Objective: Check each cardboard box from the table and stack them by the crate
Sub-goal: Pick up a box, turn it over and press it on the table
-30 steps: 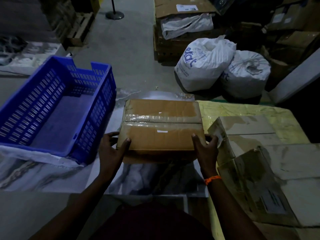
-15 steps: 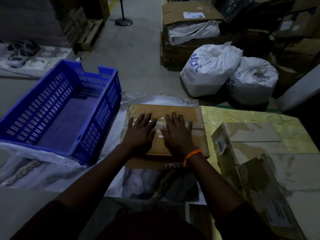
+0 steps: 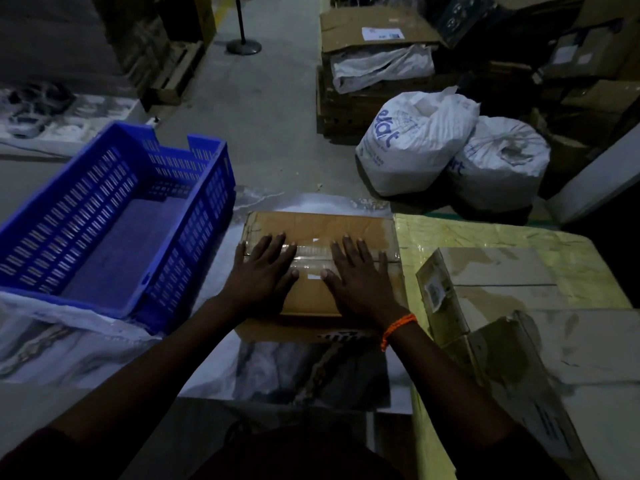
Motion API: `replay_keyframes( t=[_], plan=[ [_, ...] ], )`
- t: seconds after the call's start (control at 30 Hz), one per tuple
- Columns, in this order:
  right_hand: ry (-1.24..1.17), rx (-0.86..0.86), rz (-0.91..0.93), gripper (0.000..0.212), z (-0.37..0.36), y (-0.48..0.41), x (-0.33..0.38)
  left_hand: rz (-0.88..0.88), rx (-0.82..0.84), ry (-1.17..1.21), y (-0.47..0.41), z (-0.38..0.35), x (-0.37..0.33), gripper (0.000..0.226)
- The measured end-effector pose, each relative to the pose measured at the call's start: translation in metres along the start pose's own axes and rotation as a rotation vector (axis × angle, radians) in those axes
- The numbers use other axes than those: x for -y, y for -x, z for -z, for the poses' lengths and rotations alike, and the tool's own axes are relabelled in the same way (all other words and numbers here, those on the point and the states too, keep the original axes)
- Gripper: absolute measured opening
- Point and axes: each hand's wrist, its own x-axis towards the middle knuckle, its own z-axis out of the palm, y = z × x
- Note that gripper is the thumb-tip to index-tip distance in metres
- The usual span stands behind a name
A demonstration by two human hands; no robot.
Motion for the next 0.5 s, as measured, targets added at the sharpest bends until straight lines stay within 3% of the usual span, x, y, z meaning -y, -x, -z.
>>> replay_keyframes(
  t=[0.23, 0.5],
  plan=[
    [0.071, -0.064, -0.001, 0.077, -0.010, 0.021, -0.023, -0.003, -0.090, 0.002, 0.015, -0.013, 0.009, 0.085],
    [0.039, -0.077, -0.032, 0.081, -0.007, 0.019, -0.020, 0.004, -0.068, 0.039, 0.013, -0.009, 0.008, 0.092]
  ],
)
